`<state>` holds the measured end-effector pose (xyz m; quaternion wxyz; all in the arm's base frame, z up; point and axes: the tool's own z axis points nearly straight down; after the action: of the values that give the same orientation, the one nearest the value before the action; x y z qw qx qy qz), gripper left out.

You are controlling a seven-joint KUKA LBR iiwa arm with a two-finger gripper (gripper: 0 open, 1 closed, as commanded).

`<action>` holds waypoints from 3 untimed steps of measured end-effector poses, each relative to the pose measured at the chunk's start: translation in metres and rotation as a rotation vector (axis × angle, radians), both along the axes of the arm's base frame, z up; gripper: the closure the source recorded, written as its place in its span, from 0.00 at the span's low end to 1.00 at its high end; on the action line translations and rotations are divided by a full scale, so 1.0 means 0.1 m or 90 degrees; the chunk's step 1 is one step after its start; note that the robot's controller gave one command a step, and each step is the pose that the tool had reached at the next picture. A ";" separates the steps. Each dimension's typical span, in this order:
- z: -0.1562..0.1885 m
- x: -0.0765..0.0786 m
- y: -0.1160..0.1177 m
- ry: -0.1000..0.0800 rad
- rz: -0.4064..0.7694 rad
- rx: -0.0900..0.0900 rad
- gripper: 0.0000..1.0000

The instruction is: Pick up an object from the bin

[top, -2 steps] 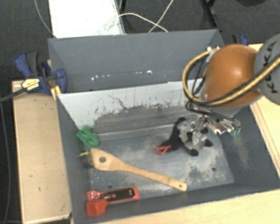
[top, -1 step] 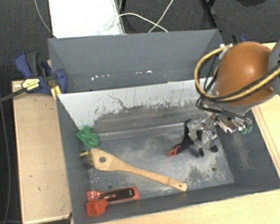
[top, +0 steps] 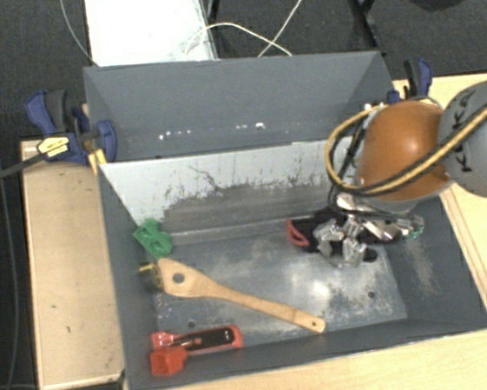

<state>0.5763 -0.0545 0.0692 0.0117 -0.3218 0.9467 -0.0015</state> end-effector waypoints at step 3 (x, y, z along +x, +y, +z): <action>0.02 -0.07 -0.45 -0.003 -0.209 0.008 1.00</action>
Offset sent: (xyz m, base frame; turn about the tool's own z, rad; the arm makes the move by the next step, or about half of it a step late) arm -0.0089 -0.0292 0.0060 0.1390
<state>0.5688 -0.0996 0.0713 0.0155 -0.1624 0.9866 0.0017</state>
